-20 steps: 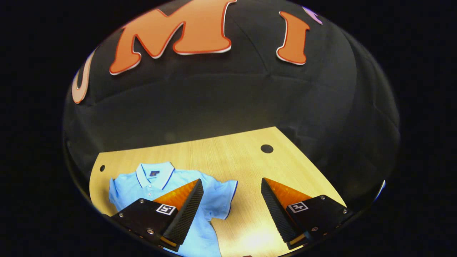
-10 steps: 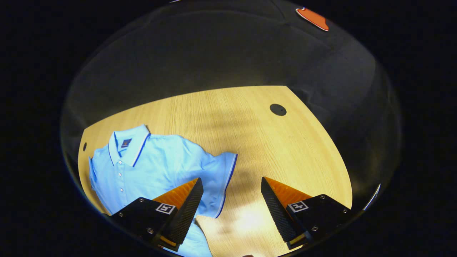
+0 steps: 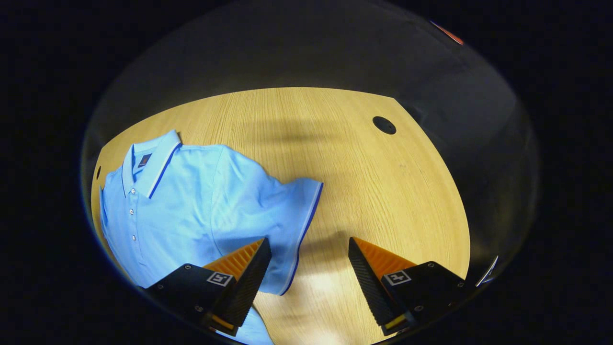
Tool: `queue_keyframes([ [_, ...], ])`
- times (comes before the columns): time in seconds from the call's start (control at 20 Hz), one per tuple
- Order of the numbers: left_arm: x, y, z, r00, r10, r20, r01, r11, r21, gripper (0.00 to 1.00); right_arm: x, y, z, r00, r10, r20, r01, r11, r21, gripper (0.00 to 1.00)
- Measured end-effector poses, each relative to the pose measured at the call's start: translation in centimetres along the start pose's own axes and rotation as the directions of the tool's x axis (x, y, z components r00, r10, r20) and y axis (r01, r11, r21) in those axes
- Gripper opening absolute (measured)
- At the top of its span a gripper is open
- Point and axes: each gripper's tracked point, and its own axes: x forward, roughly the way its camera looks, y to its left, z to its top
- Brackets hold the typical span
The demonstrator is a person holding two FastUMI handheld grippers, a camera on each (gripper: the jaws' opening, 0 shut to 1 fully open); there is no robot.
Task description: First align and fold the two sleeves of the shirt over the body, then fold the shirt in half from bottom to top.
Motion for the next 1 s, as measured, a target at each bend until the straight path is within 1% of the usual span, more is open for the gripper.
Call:
queue_keyframes([
  [0.05, 0.0, -0.1, -0.2, 1.0, 0.0, -0.004, 0.0, 1.0, -0.003, 0.97, 0.2, 0.2, 0.0, 1.0, 0.006, 0.001, -0.006, 1.0, 0.005, 0.98],
  [0.15, 0.1, -0.1, -0.5, 1.0, 0.0, -0.01, 0.0, 1.0, -0.004, 0.97, 0.2, 0.6, 0.0, 1.0, 0.021, -0.005, -0.021, 1.0, 0.013, 0.92],
  [0.25, 0.4, -0.4, -0.6, 1.0, -0.003, -0.016, 0.003, 1.0, -0.001, 0.97, 0.3, 1.2, -0.2, 0.998, 0.055, -0.018, -0.054, 0.998, 0.034, 0.85],
  [0.3, 0.4, -0.4, -0.6, 1.0, -0.003, -0.018, 0.003, 1.0, 0.0, 0.97, 0.2, 1.6, -0.2, 0.997, 0.075, -0.029, -0.074, 0.996, 0.056, 0.76],
  [0.35, 0.4, -0.6, -0.7, 1.0, -0.006, -0.019, 0.006, 1.0, 0.0, 0.97, 0.2, 2.2, -0.3, 0.994, 0.103, -0.039, -0.099, 0.991, 0.092, 0.71],
  [0.4, 0.3, -0.6, -0.7, 1.0, -0.007, -0.02, 0.007, 1.0, 0.0, 0.97, 0.3, 2.3, -0.2, 0.993, 0.109, -0.046, -0.102, 0.987, 0.126, 0.52],
  [0.45, 0.3, -0.5, -0.8, 1.0, -0.006, -0.022, 0.006, 1.0, 0.002, 0.97, 0.6, 2.3, -0.3, 0.993, 0.107, -0.047, -0.099, 0.986, 0.137, 0.47],
  [0.5, 0.5, -0.4, -0.8, 1.0, -0.003, -0.022, 0.003, 1.0, 0.003, 0.97, 0.5, 2.3, -0.2, 0.993, 0.107, -0.04, -0.101, 0.985, 0.138, 0.34],
  [0.55, 0.5, -0.4, -0.9, 1.0, -0.002, -0.023, 0.002, 1.0, 0.003, 0.97, 0.4, 2.2, -0.1, 0.993, 0.111, -0.037, -0.105, 0.985, 0.136, 0.29],
  [0.6, 0.6, -0.5, -0.9, 1.0, -0.001, -0.026, 0.001, 1.0, 0.002, 0.97, 0.4, 2.3, 0.1, 0.993, 0.114, -0.034, -0.109, 0.985, 0.134, 0.2],
  [0.65, 0.6, -0.3, -1.0, 1.0, 0.0, -0.029, 0.0, 1.0, 0.002, 0.97, 0.4, 2.4, 0.1, 0.993, 0.117, -0.031, -0.112, 0.985, 0.134, 0.16],
  [0.7, 0.6, -0.3, -1.1, 0.999, 0.003, -0.032, -0.003, 1.0, 0.0, 0.97, 0.3, 2.4, 0.2, 0.993, 0.118, -0.027, -0.114, 0.985, 0.132, 0.06],
  [0.8, 0.8, -0.2, -1.4, 0.999, 0.004, -0.039, -0.004, 1.0, 0.001, 0.97, 0.0, 2.4, 0.4, 0.994, 0.105, -0.013, -0.102, 0.988, 0.116, 0.02],
  [0.9, 1.0, -0.1, -1.5, 0.999, 0.006, -0.042, -0.006, 1.0, 0.006, 0.97, -1.2, 2.8, 1.5, 0.994, 0.105, 0.035, -0.107, 0.99, 0.091, 0.01],
  [1.0, 1.0, -0.1, -1.5, 0.999, 0.004, -0.04, -0.004, 1.0, 0.007, 0.97, -3.1, 3.3, 2.8, 0.99, 0.11, 0.092, -0.115, 0.993, 0.042, 0.01],
])
